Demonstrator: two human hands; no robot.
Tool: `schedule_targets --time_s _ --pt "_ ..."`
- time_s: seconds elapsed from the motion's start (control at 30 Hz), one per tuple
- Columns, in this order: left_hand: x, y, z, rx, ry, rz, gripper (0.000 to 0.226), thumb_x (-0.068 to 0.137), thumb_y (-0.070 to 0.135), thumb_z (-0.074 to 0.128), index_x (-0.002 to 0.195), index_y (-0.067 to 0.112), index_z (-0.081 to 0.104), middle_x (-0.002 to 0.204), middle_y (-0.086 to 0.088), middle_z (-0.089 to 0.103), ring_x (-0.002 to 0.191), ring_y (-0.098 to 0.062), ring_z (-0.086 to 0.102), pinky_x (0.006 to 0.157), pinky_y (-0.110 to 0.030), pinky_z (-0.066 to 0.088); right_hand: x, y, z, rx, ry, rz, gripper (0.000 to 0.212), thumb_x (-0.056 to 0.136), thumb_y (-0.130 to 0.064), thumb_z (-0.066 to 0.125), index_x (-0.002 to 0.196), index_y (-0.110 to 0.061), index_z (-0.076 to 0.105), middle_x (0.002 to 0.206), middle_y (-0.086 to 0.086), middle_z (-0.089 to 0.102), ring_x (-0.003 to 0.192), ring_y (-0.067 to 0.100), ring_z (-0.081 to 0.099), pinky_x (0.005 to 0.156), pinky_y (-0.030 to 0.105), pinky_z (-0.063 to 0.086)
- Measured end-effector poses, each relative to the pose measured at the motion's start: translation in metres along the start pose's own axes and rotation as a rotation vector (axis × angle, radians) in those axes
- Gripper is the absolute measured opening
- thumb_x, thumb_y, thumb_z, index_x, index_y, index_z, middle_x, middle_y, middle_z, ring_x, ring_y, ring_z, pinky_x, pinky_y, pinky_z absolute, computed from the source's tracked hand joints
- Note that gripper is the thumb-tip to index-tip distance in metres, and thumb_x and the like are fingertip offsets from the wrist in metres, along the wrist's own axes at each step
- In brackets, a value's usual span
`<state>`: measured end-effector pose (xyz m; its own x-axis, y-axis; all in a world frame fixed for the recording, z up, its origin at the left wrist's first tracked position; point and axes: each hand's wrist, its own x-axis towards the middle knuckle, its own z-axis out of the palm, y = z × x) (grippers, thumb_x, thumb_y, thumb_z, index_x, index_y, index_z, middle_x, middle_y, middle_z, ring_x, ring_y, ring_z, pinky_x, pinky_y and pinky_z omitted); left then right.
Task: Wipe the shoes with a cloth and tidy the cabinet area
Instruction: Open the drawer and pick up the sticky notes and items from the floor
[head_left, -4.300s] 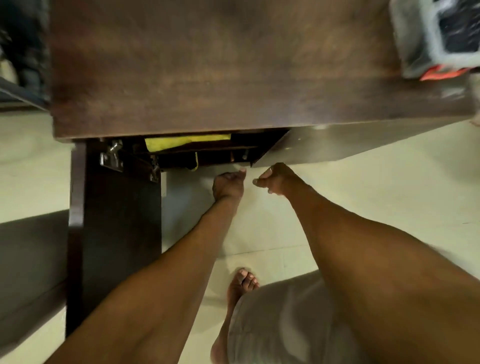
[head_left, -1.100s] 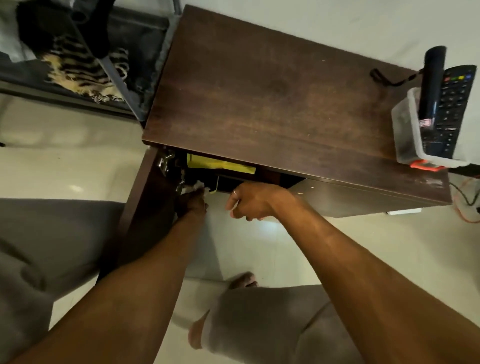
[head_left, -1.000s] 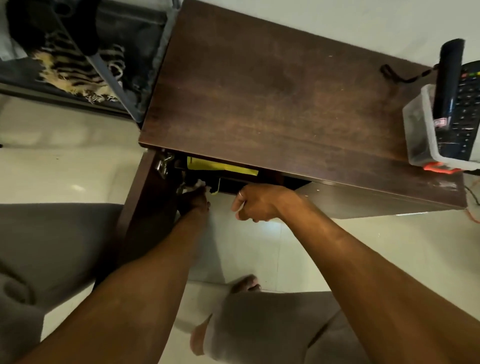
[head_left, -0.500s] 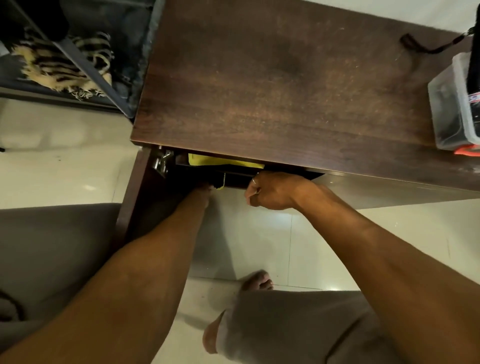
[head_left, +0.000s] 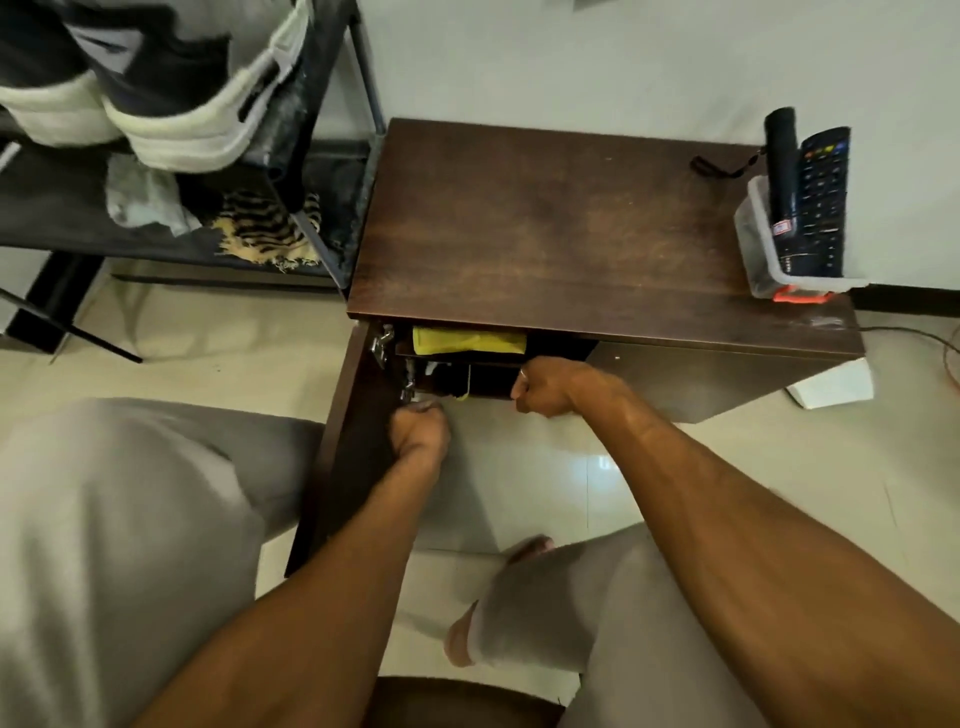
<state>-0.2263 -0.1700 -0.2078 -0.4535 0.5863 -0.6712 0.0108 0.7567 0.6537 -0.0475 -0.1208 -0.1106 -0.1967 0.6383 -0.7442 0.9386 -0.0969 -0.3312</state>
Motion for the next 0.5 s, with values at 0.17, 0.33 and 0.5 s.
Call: schedule_targets --time_s 0.17,0.33,0.5 --pt "-0.055 0.017 -0.027 -0.084 0.002 0.094 0.014 0.095 0.012 0.063 0.088 0.024 0.067 0.110 -0.015 0.073 0.107 -0.032 0.070 0.095 -0.044 0.055 -0.062 -0.006 -0.004 0.270 0.107 -0.071 0.029 0.102 -0.023 0.058 0.116 -0.001 0.069 0.092 0.004 0.066 0.083 0.018 0.061 0.075 0.033 0.049" --pt "-0.084 0.037 -0.060 0.006 0.090 0.288 0.016 0.096 0.017 0.058 0.098 0.017 0.074 0.098 -0.005 0.071 0.094 -0.025 0.068 0.080 -0.034 0.057 -0.112 -0.017 0.014 0.231 0.170 -0.109 0.030 0.103 -0.021 0.058 0.122 -0.002 0.070 0.103 0.002 0.062 0.077 0.007 0.055 0.062 0.019 0.039" --pt "-0.087 0.037 -0.103 0.189 0.321 0.487 0.011 0.095 0.022 0.057 0.094 0.018 0.067 0.095 -0.005 0.065 0.081 -0.022 0.062 0.064 -0.031 0.049 -0.133 -0.028 0.039 0.306 0.190 -0.119 0.025 0.103 -0.024 0.060 0.119 -0.009 0.071 0.102 -0.004 0.062 0.090 0.017 0.063 0.074 0.028 0.049"
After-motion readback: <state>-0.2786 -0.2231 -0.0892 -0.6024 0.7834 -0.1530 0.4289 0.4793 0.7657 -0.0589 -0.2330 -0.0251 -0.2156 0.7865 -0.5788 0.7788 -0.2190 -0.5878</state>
